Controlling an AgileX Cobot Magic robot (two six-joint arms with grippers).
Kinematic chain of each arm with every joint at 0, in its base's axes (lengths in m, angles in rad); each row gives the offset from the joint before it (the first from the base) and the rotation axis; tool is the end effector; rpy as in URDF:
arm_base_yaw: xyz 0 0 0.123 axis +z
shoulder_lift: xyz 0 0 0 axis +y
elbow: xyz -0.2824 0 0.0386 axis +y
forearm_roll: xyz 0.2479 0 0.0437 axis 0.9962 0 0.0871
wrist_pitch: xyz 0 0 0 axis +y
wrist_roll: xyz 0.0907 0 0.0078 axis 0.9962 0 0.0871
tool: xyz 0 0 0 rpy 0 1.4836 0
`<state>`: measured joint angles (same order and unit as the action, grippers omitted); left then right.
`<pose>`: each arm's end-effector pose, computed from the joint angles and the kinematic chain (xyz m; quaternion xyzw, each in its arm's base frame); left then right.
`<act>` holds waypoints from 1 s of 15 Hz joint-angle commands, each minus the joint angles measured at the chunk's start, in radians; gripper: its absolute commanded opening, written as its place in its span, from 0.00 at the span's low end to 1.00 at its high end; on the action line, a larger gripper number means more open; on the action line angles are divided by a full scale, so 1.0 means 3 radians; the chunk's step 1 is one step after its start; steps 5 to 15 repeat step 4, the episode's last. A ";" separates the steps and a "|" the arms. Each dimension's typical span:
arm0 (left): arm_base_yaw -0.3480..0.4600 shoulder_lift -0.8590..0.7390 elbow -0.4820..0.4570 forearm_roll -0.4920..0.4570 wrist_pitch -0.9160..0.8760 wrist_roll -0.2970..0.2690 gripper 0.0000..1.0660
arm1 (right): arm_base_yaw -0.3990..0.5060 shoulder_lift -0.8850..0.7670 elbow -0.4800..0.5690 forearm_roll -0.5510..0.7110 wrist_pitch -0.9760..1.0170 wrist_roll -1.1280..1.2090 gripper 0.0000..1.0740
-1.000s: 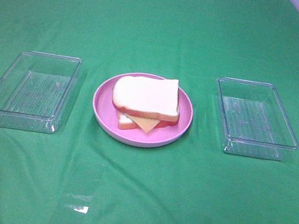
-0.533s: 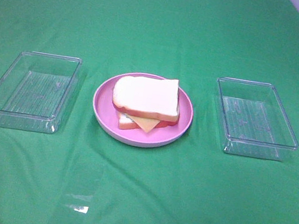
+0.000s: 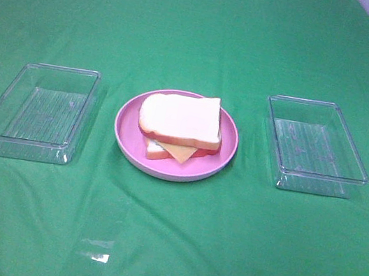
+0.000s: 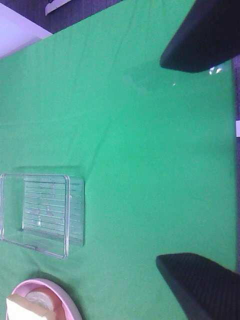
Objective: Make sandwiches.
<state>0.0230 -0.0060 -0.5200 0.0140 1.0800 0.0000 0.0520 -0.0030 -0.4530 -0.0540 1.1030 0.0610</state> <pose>-0.0090 0.0009 0.2811 -0.0102 0.8514 0.0130 0.5243 -0.0019 -0.0045 0.2608 0.0050 0.8746 0.0004 0.4848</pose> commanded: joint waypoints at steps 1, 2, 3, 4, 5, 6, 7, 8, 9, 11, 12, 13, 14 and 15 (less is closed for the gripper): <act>0.0007 -0.0070 0.0013 -0.0017 -0.0027 0.0030 0.85 | -0.0013 -0.0067 0.0007 0.0003 -0.0007 -0.0033 0.88; 0.0007 -0.0070 0.0013 -0.0017 -0.0027 0.0030 0.85 | -0.0013 -0.0067 0.0007 0.0003 -0.0007 -0.0033 0.88; 0.0007 -0.0070 0.0013 -0.0017 -0.0027 0.0030 0.85 | -0.0013 -0.0067 0.0007 0.0003 -0.0007 -0.0033 0.88; 0.0007 -0.0070 0.0013 -0.0017 -0.0027 0.0030 0.85 | -0.0013 -0.0067 0.0007 0.0003 -0.0007 -0.0033 0.88; 0.0007 -0.0070 0.0013 -0.0017 -0.0027 0.0030 0.85 | -0.0013 -0.0067 0.0007 0.0003 -0.0007 -0.0033 0.88; 0.0007 -0.0070 0.0013 -0.0017 -0.0027 0.0030 0.85 | -0.0013 -0.0067 0.0007 0.0003 -0.0007 -0.0033 0.88; 0.0007 -0.0070 0.0013 -0.0017 -0.0027 0.0030 0.85 | -0.0013 -0.0067 0.0007 0.0003 -0.0007 -0.0033 0.88; 0.0007 -0.0070 0.0013 -0.0017 -0.0027 0.0030 0.85 | -0.0013 -0.0067 0.0007 0.0003 -0.0007 -0.0033 0.88; 0.0007 -0.0070 0.0013 -0.0017 -0.0027 0.0030 0.85 | -0.0013 -0.0067 0.0007 0.0003 -0.0007 -0.0033 0.88; 0.0007 -0.0070 0.0013 -0.0017 -0.0027 0.0030 0.85 | -0.0013 -0.0067 0.0007 0.0003 -0.0007 -0.0033 0.88; 0.0007 -0.0070 0.0013 -0.0017 -0.0027 0.0030 0.85 | -0.0013 -0.0067 0.0007 0.0003 -0.0007 -0.0033 0.88; 0.0007 -0.0070 0.0013 -0.0017 -0.0027 0.0030 0.85 | -0.0013 -0.0067 0.0007 0.0003 -0.0007 -0.0033 0.88; 0.0007 -0.0070 0.0013 -0.0017 -0.0027 0.0030 0.85 | -0.0013 -0.0067 0.0007 0.0003 -0.0007 -0.0033 0.88; 0.0007 -0.0070 0.0013 -0.0017 -0.0027 0.0030 0.85 | -0.0013 -0.0067 0.0007 0.0003 -0.0007 -0.0033 0.88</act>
